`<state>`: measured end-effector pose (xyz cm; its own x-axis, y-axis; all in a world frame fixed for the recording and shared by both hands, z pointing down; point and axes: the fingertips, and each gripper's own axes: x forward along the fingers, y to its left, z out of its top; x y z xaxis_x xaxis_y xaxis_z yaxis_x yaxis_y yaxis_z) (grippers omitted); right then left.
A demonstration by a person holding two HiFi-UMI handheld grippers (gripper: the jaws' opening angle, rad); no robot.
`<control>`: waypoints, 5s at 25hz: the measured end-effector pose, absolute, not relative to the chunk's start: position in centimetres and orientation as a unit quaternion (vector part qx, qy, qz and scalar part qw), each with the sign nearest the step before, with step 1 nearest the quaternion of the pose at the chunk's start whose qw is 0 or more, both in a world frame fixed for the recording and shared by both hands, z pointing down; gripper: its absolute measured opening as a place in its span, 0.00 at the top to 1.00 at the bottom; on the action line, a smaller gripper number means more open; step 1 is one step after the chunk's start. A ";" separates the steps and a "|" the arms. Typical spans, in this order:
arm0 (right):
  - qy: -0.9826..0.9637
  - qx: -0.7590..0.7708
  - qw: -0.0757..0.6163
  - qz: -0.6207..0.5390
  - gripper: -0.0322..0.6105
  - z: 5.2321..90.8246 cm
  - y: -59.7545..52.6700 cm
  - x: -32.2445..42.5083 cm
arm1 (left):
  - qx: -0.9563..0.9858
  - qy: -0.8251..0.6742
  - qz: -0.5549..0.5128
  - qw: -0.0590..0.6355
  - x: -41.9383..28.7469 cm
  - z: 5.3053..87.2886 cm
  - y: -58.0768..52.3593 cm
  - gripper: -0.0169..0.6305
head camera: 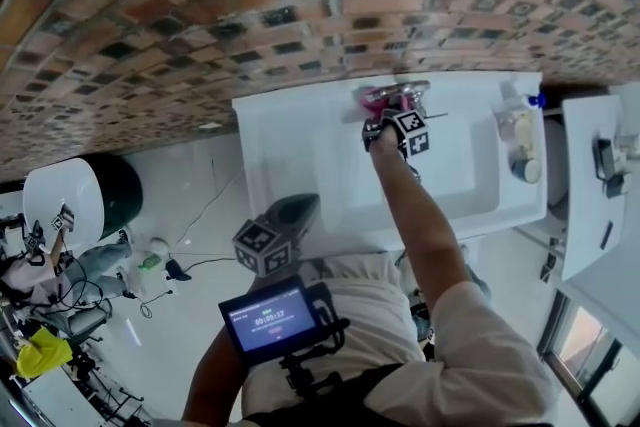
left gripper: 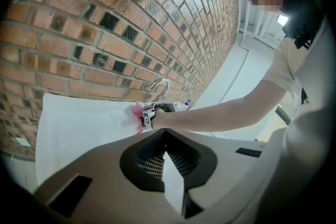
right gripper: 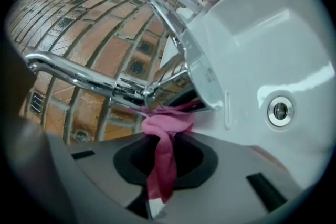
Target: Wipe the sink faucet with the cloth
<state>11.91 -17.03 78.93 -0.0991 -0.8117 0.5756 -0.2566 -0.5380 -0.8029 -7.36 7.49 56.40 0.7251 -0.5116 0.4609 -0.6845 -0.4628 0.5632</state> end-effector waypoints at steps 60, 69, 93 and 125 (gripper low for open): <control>0.651 -0.540 0.149 -0.513 0.84 66.0 -16.1 14.1 | 0.849 -0.360 0.102 0.373 -6.5 54.8 10.8 0.97; 0.720 -0.558 0.019 -0.412 0.84 62.6 -15.6 14.2 | 0.852 -0.355 0.100 0.372 -5.8 54.7 10.8 0.97; 0.846 -0.451 -0.285 0.031 0.84 58.0 -11.8 -1.2 | 0.855 -0.341 0.097 0.378 -5.0 55.3 9.9 0.97; 0.455 -0.652 0.189 -0.577 0.84 76.0 -16.9 11.7 | 0.838 -0.365 0.108 0.391 -7.3 56.7 8.8 0.97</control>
<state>11.71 -16.91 76.04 -0.0788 -0.8103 0.5807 -0.3751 -0.5156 -0.7703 -7.33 8.82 56.70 0.7104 -0.5269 0.4666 -0.6961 -0.4278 0.5766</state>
